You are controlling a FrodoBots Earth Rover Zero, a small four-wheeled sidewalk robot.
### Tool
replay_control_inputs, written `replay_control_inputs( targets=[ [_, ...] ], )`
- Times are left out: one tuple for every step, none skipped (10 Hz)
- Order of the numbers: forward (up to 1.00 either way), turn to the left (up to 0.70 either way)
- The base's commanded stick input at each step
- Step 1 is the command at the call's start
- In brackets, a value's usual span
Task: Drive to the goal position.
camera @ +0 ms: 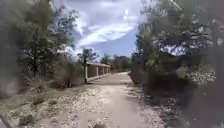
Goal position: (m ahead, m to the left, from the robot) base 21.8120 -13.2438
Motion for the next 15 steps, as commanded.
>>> replay_control_inputs(
  targets=[
    [0.70, 0.00],
    [0.70, 0.00],
    [0.70, 0.00],
    [0.70, 0.00],
    [0.70, 0.00],
    [0.70, 0.00],
    [0.70, 0.00],
    [0.70, 0.00],
    [0.70, 0.00],
    [0.70, 0.00],
    [0.70, 0.00],
    [0.70, 0.00],
    [0.70, 0.00],
    [0.70, 0.00],
    [0.70, 0.00]
  ],
)
